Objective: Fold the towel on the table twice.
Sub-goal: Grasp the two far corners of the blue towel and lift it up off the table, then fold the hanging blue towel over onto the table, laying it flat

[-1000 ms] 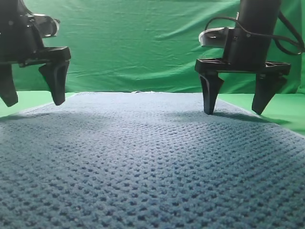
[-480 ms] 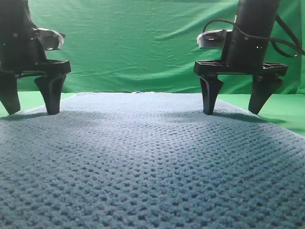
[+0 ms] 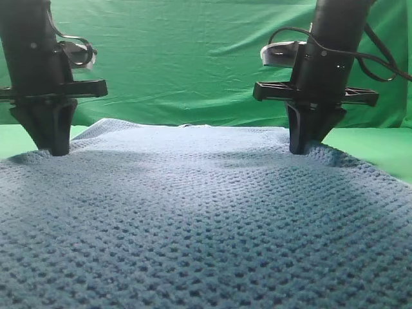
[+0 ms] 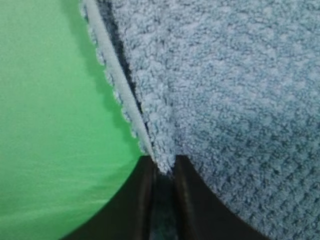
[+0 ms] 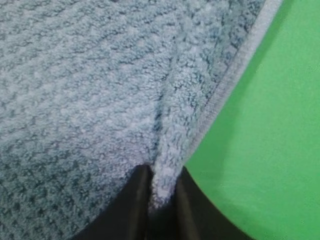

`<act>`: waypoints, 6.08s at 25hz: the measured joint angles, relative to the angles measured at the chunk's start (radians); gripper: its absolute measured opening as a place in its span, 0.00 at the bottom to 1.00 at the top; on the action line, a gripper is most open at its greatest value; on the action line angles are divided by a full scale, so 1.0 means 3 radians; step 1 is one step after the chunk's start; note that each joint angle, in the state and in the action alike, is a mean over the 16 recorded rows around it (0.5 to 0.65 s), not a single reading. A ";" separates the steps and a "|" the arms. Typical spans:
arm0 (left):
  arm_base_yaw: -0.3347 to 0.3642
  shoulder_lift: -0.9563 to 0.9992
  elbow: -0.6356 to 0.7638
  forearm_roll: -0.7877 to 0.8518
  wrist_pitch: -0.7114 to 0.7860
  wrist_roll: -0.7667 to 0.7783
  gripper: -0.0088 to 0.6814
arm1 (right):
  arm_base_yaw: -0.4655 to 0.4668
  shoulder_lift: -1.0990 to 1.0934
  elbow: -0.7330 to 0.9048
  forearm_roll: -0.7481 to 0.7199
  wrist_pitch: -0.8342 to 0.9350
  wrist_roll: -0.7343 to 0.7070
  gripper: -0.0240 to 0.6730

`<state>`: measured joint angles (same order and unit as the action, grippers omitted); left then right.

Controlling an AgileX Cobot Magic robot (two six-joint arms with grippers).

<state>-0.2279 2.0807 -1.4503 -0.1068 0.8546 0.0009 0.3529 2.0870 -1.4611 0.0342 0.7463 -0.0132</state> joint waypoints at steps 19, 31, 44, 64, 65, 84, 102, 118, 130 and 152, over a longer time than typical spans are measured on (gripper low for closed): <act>0.0002 -0.0478 -0.1104 -0.0018 0.0270 -0.0145 0.01 | 0.0013 -0.0042 -0.1490 -0.0236 0.0716 0.0004 0.03; 0.0000 -0.0650 -0.2055 0.0122 -0.0248 -0.0171 0.01 | -0.0016 -0.0064 -0.2803 -0.0436 0.0547 -0.0003 0.03; 0.0000 -0.0984 -0.1312 0.0142 -0.0503 -0.0367 0.01 | -0.0091 -0.0159 -0.2670 -0.0464 0.0997 -0.0016 0.03; -0.0022 -0.3252 0.1827 -0.0252 -0.0922 -0.0374 0.01 | 0.0362 -0.2009 0.0578 -0.0311 0.0357 0.0249 0.03; -0.0024 -0.3365 0.1932 -0.0296 -0.0884 -0.0367 0.01 | 0.0408 -0.2108 0.0728 -0.0311 0.0339 0.0285 0.03; -0.0025 -0.4794 0.3171 -0.0956 -0.0286 -0.0110 0.01 | 0.1165 -0.3352 0.2199 -0.0381 0.0490 0.0914 0.03; -0.0032 -0.3074 0.2737 -0.0872 -0.1583 -0.0004 0.01 | 0.0565 -0.2233 0.1902 -0.0589 -0.0367 0.0760 0.03; -0.0025 -0.1571 0.1680 -0.0664 -0.1972 0.0092 0.01 | 0.0242 -0.0845 0.0705 -0.0945 -0.0635 0.0616 0.03; 0.0030 -0.1245 0.1452 -0.0470 -0.2055 0.0079 0.01 | 0.0179 -0.0536 0.0461 -0.0987 -0.0837 0.0614 0.03; 0.0147 -0.1450 0.1441 -0.0302 -0.2091 0.0043 0.64 | 0.0169 -0.0758 0.0453 -0.1033 -0.0941 0.0610 0.69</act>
<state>-0.1837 1.6457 -1.0181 -0.1975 0.2273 0.0140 0.4036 1.8597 -1.3254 -0.2756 0.4639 0.1699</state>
